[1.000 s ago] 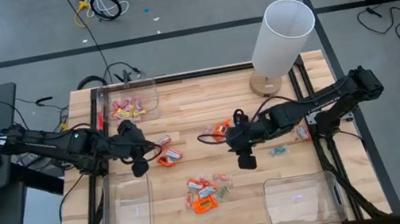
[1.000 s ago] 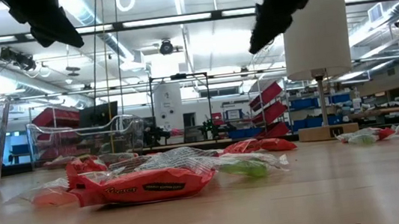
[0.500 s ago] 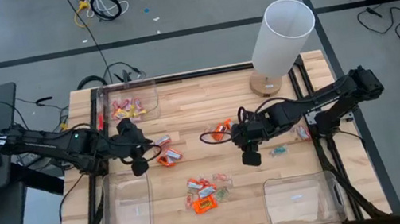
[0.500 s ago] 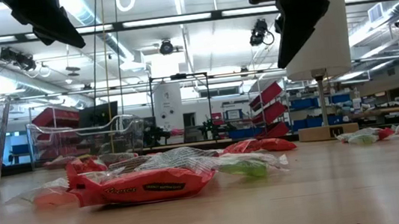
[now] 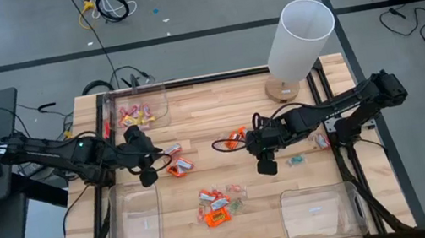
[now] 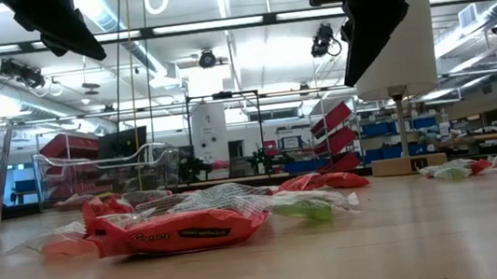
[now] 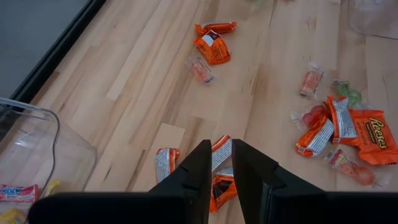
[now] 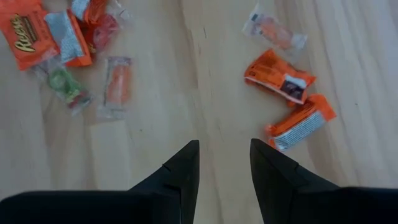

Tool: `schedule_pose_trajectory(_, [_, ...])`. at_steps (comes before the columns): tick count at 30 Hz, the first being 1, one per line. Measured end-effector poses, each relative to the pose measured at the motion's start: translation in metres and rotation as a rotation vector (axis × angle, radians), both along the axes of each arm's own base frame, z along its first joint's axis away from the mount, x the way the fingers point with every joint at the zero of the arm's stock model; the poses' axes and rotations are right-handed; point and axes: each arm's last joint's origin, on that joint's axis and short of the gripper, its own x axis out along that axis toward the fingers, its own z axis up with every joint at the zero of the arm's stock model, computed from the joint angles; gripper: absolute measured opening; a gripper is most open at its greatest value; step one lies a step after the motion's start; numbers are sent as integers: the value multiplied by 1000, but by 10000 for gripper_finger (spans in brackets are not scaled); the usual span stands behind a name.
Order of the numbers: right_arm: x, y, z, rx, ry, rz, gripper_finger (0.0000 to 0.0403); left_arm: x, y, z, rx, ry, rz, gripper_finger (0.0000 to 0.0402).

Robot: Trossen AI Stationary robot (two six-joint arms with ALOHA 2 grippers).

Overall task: Sort candy
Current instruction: Put the chocolate into the bottom right transparent bin

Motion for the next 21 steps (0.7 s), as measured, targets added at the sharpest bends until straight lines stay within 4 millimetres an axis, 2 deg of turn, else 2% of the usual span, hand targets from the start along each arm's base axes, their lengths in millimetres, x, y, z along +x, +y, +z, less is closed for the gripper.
schedule_pose_trajectory(6, [3,-4,1,-86,-34,16,128,0,1,0,26,-7,25,66])
schedule_pose_trajectory(11, [13,-11,7,-129,-129,64,128,0,3,1,81,-11,50,66])
schedule_pose_trajectory(21, [28,-31,15,-223,-260,129,128,0,3,1,102,-17,70,66])
